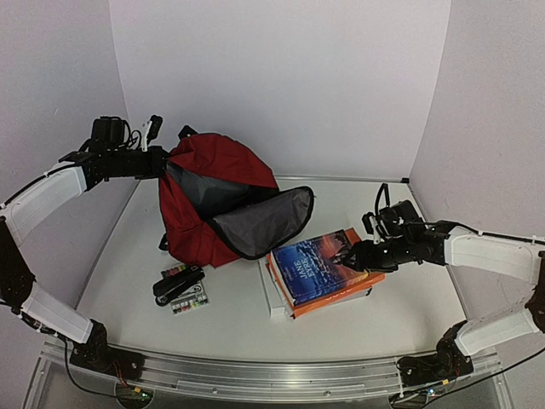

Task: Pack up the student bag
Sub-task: Adjust the book at the center of the board.

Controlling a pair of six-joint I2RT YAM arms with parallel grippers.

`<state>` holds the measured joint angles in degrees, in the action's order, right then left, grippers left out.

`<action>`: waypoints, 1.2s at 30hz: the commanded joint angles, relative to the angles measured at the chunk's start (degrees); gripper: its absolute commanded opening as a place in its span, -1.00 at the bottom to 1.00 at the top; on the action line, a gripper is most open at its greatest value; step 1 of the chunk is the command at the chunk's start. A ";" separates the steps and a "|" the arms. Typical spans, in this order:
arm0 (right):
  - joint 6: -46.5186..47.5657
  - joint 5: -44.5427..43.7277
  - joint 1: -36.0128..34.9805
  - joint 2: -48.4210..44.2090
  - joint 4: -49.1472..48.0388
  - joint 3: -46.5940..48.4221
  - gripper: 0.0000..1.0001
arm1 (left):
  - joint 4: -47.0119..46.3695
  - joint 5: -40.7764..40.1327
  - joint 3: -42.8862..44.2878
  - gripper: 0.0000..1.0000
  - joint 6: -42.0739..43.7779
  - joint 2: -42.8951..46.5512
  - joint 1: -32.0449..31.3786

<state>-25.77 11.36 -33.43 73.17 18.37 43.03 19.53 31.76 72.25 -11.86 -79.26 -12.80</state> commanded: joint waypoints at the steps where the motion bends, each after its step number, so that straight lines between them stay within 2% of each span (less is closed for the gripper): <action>1: 2.16 7.60 -2.49 0.56 -5.35 0.81 0.30 | 2.31 -0.55 -0.24 -1.00 1.39 0.25 0.45; 7: 1.09 7.41 -7.91 2.83 -7.77 2.02 0.30 | 2.42 -0.42 -0.25 -1.00 1.49 0.08 0.44; 15: -3.70 -1.75 -11.04 5.59 -8.53 3.89 0.33 | 2.59 -0.63 -0.35 -1.00 1.67 0.32 0.42; 17: -2.71 -4.22 -12.03 3.42 -8.50 3.96 0.39 | 2.64 -0.72 -0.34 -1.00 1.73 0.41 0.42; 21: -0.15 -12.55 -16.29 -0.92 -5.49 5.50 0.67 | 2.67 -0.76 -0.35 -1.00 1.76 0.43 0.45; 24: -0.86 -15.84 -16.76 -2.35 -4.12 5.90 0.87 | 2.75 -0.73 -0.27 -1.00 1.76 0.12 0.41; 26: -2.92 -16.39 -16.77 -1.02 -3.59 6.25 0.90 | 2.85 -0.63 -0.26 -1.00 1.68 0.00 0.43; 28: -3.61 -13.42 -17.05 0.48 -3.57 6.83 0.83 | 2.85 -0.70 -0.27 -1.00 1.67 0.02 0.46; 30: -2.68 -13.26 -20.61 1.44 -4.06 7.72 0.80 | 2.84 -0.73 -0.26 -1.00 1.67 0.07 0.45; 32: -0.99 -19.39 -27.08 2.21 -3.05 9.79 0.83 | 2.81 -0.73 -0.26 -1.00 1.67 0.04 0.42; 36: 1.85 -28.56 -35.38 6.21 -0.76 14.66 0.96 | 2.84 -0.54 -0.18 -1.00 1.59 -0.25 0.42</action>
<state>-27.19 -7.10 -62.18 76.37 15.81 51.64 20.06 31.82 72.25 -11.40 -79.26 -12.80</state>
